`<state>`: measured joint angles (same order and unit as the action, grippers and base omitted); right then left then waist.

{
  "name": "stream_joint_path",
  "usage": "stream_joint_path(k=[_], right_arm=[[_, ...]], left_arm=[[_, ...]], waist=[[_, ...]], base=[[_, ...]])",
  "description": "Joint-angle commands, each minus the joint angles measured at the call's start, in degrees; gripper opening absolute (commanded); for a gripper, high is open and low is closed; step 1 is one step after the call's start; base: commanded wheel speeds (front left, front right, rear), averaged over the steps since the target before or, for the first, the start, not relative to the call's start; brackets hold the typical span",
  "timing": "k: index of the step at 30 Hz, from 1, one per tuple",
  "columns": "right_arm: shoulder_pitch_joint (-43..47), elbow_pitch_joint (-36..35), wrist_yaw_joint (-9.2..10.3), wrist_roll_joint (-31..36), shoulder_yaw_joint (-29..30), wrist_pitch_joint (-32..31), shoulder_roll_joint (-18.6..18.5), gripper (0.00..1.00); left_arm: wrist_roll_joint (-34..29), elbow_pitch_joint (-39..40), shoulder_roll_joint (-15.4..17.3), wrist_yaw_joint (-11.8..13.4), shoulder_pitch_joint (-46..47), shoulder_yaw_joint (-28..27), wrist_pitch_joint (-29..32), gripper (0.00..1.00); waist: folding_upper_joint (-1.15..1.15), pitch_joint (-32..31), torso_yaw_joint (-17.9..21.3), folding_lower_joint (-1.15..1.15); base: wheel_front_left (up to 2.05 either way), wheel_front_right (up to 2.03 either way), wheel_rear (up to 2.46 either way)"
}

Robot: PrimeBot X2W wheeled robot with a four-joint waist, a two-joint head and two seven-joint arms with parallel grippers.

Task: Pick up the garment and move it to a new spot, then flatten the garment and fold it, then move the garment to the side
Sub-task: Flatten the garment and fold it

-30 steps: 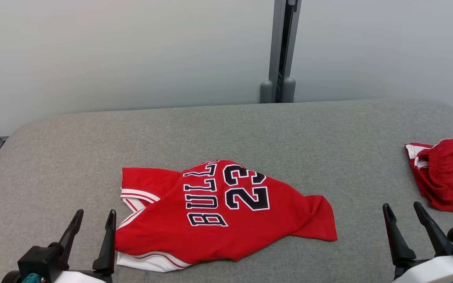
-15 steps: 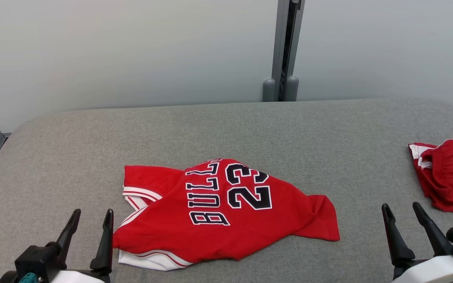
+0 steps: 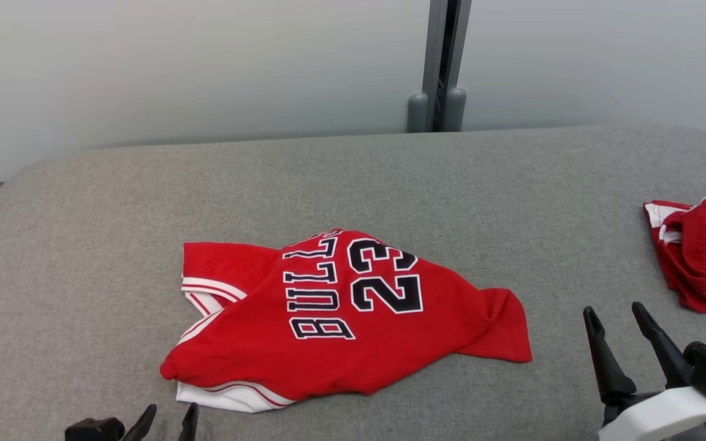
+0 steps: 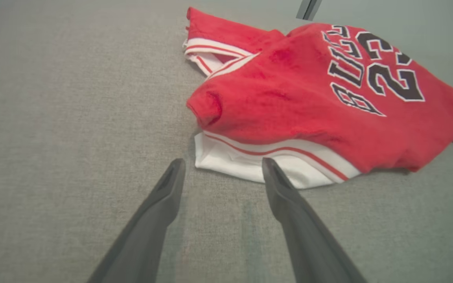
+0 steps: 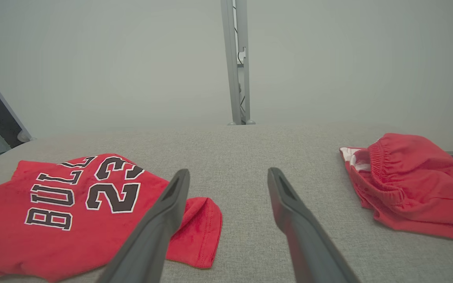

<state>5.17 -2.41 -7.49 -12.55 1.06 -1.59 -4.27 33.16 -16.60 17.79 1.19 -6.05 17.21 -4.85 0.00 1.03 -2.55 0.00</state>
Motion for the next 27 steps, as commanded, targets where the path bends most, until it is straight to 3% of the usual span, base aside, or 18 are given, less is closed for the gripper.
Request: stream_joint_path(k=[1,12,13,14,20,24,27], right_arm=[[-0.79,-0.07,0.0,0.25,0.05,0.0,-0.38,1.0],[-3.3,-0.14,0.01,0.54,-0.55,0.37,0.13,1.0],[-3.43,-0.04,0.0,0.54,-0.56,0.49,0.19,1.0],[-3.57,0.31,0.0,0.25,-0.42,0.68,0.34,1.0],[-2.94,0.89,0.0,-0.13,0.66,1.33,0.7,1.0],[-2.33,0.81,0.0,-0.58,1.61,1.58,0.95,1.0],[-2.2,0.9,0.0,-0.77,1.71,1.64,1.07,1.0]], left_arm=[[0.66,-1.08,0.13,-0.55,2.06,-0.43,-0.54,1.0],[2.54,-17.42,-0.26,-7.16,11.83,1.13,-3.35,1.0],[2.76,-18.44,-0.18,-7.54,12.53,1.53,-3.26,0.36],[3.73,-20.37,-0.13,-8.18,13.55,2.31,-2.88,0.0],[6.55,-19.05,1.11,-8.6,14.84,2.67,-4.63,0.0],[7.02,-11.68,2.87,-8.38,14.62,1.83,-5.64,0.0],[6.28,-2.84,4.59,-6.21,13.77,1.1,-4.64,0.0]], waist=[[0.0,1.1,0.18,0.0],[0.0,5.8,1.09,0.0],[0.0,6.01,1.18,0.0],[0.0,6.24,1.34,0.0],[0.0,5.94,0.93,0.0],[0.0,5.24,-0.36,0.0],[0.0,4.65,-1.26,0.0]], base=[[0.0,0.0,0.0],[0.0,0.0,0.0],[0.0,0.0,0.0],[0.0,0.0,0.0],[0.0,0.0,0.0],[0.0,0.0,0.0],[0.0,0.0,0.0]])
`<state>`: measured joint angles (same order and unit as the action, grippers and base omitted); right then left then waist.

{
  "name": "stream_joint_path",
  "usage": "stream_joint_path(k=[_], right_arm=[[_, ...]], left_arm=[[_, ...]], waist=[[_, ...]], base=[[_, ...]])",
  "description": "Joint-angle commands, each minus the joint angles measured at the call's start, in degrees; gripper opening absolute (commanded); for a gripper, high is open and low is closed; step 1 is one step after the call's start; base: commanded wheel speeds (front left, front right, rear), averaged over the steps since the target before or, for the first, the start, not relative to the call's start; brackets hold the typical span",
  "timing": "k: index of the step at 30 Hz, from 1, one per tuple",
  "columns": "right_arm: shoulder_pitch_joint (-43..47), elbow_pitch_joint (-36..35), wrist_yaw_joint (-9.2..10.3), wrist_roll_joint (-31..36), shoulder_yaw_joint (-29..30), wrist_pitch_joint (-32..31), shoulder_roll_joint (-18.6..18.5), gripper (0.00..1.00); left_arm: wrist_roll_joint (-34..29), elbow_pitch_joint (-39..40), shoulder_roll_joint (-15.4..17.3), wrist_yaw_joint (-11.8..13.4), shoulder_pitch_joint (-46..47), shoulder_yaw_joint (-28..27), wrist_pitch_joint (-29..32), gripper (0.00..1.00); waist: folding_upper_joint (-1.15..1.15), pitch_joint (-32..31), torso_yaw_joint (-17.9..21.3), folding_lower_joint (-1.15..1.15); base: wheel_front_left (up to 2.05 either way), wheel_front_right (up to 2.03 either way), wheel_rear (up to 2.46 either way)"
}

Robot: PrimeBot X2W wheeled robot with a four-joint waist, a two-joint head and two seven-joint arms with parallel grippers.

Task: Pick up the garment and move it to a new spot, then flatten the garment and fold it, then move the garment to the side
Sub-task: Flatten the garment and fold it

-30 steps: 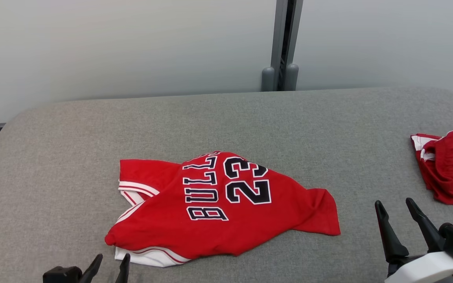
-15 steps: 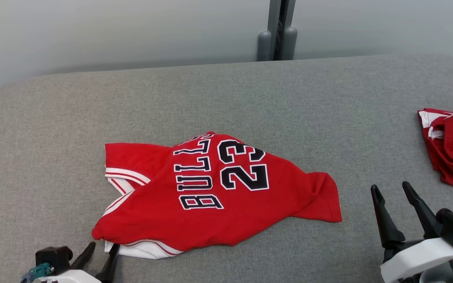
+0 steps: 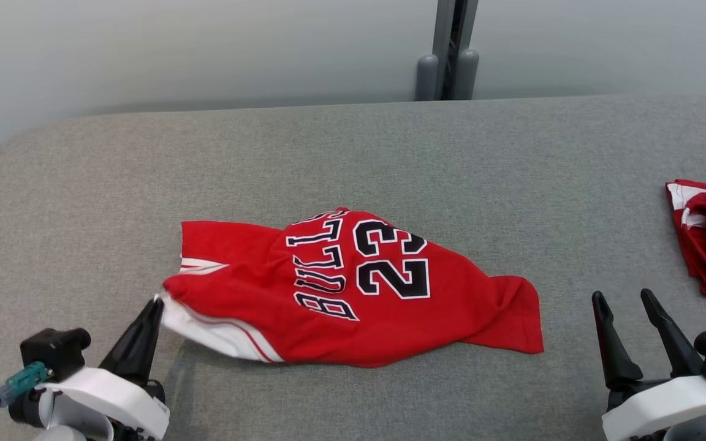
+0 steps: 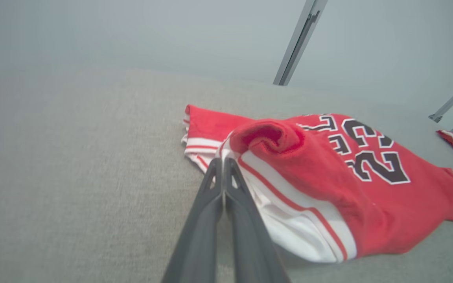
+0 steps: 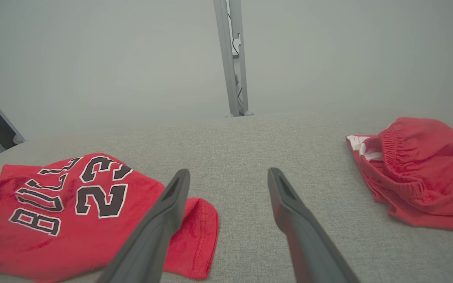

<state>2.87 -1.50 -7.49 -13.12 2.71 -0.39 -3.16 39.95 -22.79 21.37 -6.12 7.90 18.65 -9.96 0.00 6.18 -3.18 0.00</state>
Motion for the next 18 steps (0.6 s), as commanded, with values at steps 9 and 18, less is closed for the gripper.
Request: stream_joint_path(k=[9,18], right_arm=[[-1.3,1.07,0.01,-1.64,-1.32,0.75,0.07,1.0],[-1.72,3.03,0.0,-3.54,-2.43,2.29,0.11,1.0]], left_arm=[[-2.63,27.84,5.77,6.48,0.55,-2.25,5.97,0.0],[-1.85,30.37,6.32,12.54,-0.91,-3.4,12.64,0.0]], waist=[[0.0,-1.39,-0.31,0.0],[0.0,-0.89,2.42,0.0]], base=[[0.0,0.0,0.0],[0.0,0.0,0.0]])
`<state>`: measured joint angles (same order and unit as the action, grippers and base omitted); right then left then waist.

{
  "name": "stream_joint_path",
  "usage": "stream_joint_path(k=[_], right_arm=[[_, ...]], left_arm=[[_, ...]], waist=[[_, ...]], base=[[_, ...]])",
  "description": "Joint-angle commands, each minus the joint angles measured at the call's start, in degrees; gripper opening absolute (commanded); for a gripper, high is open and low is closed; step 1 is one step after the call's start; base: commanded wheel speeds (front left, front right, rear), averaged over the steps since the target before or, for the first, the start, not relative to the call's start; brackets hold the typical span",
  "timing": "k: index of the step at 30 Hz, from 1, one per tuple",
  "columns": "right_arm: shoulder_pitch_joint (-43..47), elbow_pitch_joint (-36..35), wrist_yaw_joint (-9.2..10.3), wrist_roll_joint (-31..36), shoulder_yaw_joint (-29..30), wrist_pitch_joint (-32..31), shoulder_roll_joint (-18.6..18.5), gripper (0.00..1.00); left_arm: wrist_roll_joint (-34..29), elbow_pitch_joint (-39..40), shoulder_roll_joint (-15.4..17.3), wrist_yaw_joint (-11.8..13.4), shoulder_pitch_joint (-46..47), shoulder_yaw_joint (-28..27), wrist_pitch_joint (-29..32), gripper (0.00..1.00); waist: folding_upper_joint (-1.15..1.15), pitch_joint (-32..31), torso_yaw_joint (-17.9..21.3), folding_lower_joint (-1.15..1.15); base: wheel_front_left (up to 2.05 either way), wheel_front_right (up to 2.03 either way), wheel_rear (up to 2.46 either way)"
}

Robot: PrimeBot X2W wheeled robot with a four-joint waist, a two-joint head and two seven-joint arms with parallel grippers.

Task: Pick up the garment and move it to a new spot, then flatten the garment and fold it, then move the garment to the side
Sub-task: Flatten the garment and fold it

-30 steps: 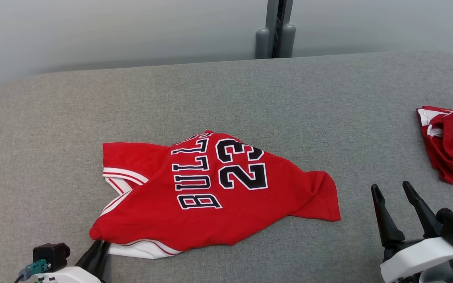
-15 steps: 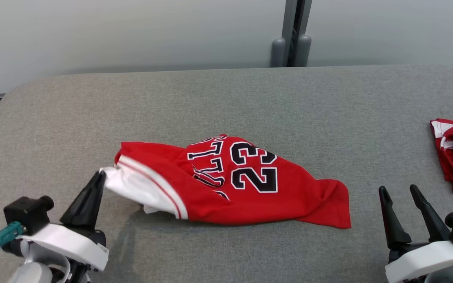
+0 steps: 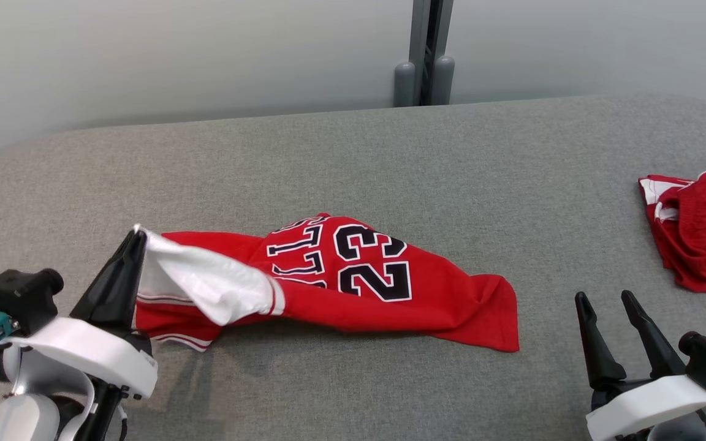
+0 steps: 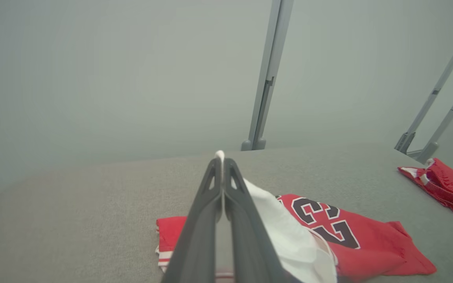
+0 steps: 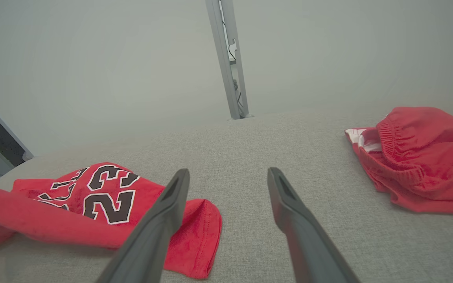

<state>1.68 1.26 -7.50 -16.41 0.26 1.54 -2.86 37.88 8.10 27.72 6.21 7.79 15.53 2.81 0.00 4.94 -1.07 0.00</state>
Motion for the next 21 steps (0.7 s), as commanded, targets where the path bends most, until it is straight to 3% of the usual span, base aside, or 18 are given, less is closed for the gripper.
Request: stream_joint_path(k=[1,4,12,13,14,21], right_arm=[[-0.72,0.32,0.01,-0.2,-0.1,0.52,-0.17,1.0],[-1.2,0.55,0.02,-0.21,-0.01,0.62,-0.23,1.0],[-2.49,0.72,0.01,0.4,1.08,0.66,-0.21,1.0],[-2.52,0.74,0.01,0.43,1.36,0.67,-0.21,1.0],[-2.44,0.77,0.01,0.5,1.67,0.68,-0.22,1.0],[-2.51,0.63,0.02,1.74,3.0,0.24,-0.22,1.0]], left_arm=[[1.25,-2.26,-0.84,0.53,-1.27,-0.62,-0.32,0.0],[3.86,-9.39,-2.47,0.28,-2.72,-1.72,-1.76,0.0],[7.6,-27.05,-6.77,-4.45,-1.15,-2.69,-8.05,0.0],[7.56,-28.33,-7.13,-4.65,-0.88,-2.86,-9.06,0.41],[7.34,-29.39,-7.34,-4.8,-0.61,-2.98,-9.98,1.0],[4.54,-30.74,-7.47,-3.73,-0.18,-3.5,-15.5,1.0]], waist=[[0.0,0.68,0.51,0.0],[0.0,1.94,0.92,0.0],[0.0,4.41,0.67,0.0],[0.0,4.47,0.46,0.0],[0.0,4.48,0.23,0.0],[0.0,2.69,-1.14,0.0]], base=[[0.0,0.0,0.0],[0.0,0.0,0.0],[0.0,0.0,0.0],[0.0,0.0,0.0],[0.0,0.0,0.0],[0.0,0.0,0.0]])
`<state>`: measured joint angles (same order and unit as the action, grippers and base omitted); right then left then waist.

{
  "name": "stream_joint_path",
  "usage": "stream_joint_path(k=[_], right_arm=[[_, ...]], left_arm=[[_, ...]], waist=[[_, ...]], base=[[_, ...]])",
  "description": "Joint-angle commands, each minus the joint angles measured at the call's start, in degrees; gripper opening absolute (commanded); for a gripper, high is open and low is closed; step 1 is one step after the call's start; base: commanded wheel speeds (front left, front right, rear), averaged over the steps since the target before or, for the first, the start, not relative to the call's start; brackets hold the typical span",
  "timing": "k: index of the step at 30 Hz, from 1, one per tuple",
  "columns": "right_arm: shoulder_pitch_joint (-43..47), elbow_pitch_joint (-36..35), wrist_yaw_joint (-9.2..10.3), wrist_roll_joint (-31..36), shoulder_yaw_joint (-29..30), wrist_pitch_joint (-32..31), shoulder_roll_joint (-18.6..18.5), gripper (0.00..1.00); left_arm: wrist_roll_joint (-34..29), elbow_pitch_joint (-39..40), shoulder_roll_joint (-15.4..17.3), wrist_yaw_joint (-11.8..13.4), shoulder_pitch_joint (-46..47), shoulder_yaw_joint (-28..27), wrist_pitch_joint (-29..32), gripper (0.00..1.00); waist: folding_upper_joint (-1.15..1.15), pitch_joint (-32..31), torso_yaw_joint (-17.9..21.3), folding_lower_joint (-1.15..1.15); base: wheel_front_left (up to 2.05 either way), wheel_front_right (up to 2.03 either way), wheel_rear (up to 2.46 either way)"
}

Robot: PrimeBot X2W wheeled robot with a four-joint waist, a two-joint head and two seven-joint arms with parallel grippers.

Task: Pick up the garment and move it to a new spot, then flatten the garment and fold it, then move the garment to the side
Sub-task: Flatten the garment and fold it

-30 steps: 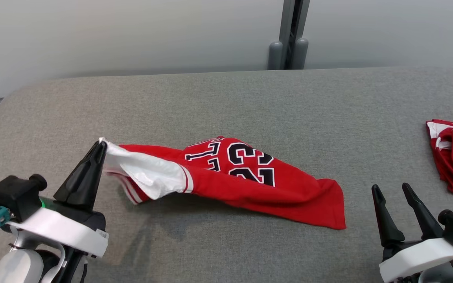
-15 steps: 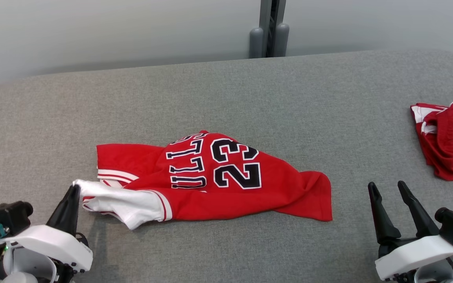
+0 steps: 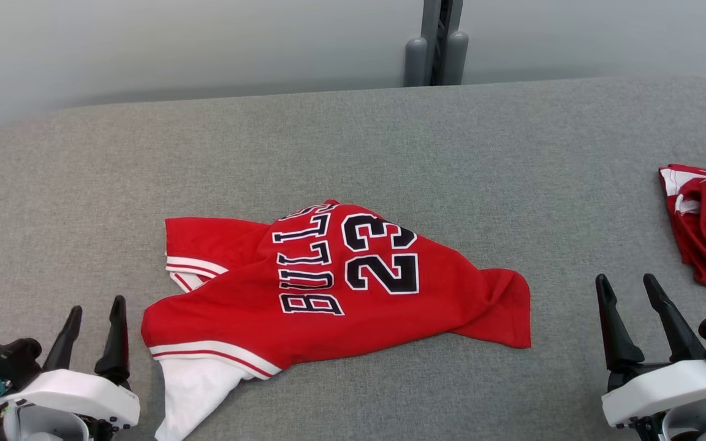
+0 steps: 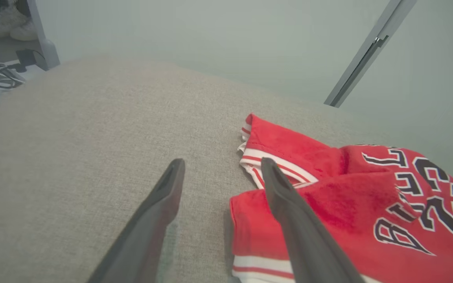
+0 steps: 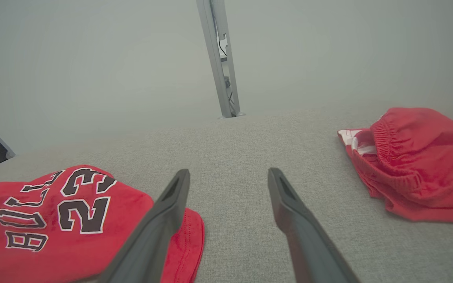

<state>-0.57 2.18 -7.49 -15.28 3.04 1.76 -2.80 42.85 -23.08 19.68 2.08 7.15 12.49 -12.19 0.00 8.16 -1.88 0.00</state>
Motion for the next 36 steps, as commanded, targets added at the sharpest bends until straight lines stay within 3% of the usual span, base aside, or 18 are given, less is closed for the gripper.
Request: stream_joint_path(k=[1,11,21,36], right_arm=[[-0.25,-0.41,0.0,0.53,0.4,0.11,-0.28,1.0],[0.48,-2.26,0.0,3.29,0.68,-0.02,-0.5,1.0],[3.25,-3.12,0.0,3.22,-0.73,-1.23,-1.43,1.0],[3.05,-2.11,0.01,3.21,-0.23,-2.54,-1.74,1.0]], left_arm=[[-1.19,1.07,0.77,0.86,0.14,-0.72,-1.14,1.0],[-9.75,13.02,2.16,5.36,-4.05,-2.83,-2.87,1.0],[-14.62,25.3,2.8,10.25,-13.11,0.19,-0.88,1.0],[-15.36,27.95,3.59,10.82,-12.7,2.02,2.04,1.0]], waist=[[0.0,-0.95,-0.5,0.0],[0.0,-5.16,-1.28,0.0],[0.0,-9.39,-1.11,0.0],[0.0,-8.96,-2.87,0.0]], base=[[0.0,0.0,0.0],[0.0,0.0,0.0],[0.0,0.0,0.0],[0.0,0.0,0.0]])
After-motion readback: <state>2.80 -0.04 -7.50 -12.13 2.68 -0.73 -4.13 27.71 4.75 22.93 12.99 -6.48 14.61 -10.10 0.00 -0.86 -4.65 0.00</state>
